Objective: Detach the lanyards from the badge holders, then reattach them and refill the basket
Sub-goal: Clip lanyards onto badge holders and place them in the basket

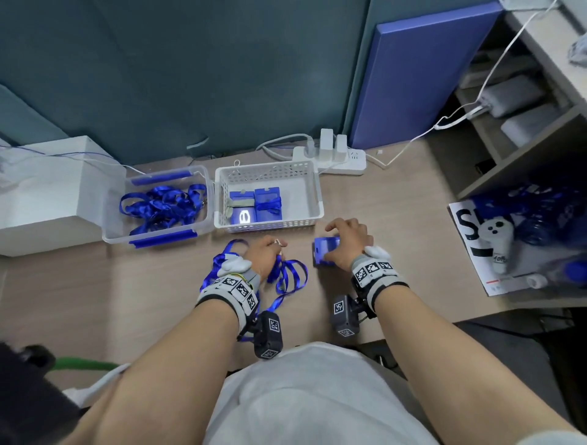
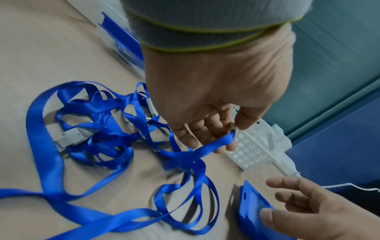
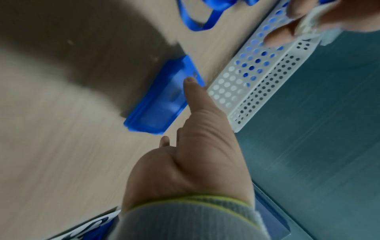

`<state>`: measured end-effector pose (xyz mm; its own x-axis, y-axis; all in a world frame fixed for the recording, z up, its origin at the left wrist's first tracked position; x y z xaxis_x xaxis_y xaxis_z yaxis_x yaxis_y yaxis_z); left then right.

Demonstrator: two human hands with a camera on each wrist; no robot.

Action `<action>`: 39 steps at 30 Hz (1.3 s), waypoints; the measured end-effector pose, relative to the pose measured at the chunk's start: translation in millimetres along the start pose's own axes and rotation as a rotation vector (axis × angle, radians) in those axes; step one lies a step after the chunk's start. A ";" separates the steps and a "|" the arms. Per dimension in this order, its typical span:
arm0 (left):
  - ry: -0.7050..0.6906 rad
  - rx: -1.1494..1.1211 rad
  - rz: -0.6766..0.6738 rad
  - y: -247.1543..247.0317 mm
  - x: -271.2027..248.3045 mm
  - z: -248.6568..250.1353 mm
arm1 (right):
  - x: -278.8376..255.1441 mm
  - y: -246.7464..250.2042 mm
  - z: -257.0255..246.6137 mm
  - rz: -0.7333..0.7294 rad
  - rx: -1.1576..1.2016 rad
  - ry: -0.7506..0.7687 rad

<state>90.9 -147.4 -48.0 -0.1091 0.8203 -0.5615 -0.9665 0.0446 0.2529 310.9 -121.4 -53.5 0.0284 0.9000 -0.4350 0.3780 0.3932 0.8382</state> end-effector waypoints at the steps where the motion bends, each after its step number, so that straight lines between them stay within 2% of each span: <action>1: 0.022 -0.001 0.003 -5.1 1.4 0.1 | 1.4 -0.4 5.8 -0.020 -0.034 0.006; 8: 0.059 0.041 -0.018 -21.1 2.3 2.3 | 7.7 -7.1 18.5 -0.075 -0.127 0.063; 15: 0.032 0.073 -0.038 -20.6 3.9 3.2 | 8.5 -2.4 17.9 -0.008 -0.070 0.137; 22: -0.024 0.126 0.004 -6.3 0.8 1.5 | 2.9 7.6 1.2 0.020 -0.011 0.243; 30: -0.100 0.150 0.023 12.6 -11.6 -0.1 | -9.2 5.8 -24.3 -0.014 0.003 0.367; 39: -0.117 0.164 0.012 26.0 -11.6 -14.4 | -16.7 -5.3 -41.1 -0.001 0.003 0.412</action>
<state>63.7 -164.0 -46.3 -0.0838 0.8814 -0.4648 -0.9134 0.1185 0.3893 270.5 -130.7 -37.2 -0.3449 0.8998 -0.2672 0.3806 0.3943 0.8365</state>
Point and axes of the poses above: each hand's wrist, its own x-axis towards the middle knuckle, its own y-axis out of the back of the hand, z = x × y, the point moved 1 cm from there along x, towards the middle knuckle, and after that the axes turned 4 degrees about -x, right-handed, at the moved point
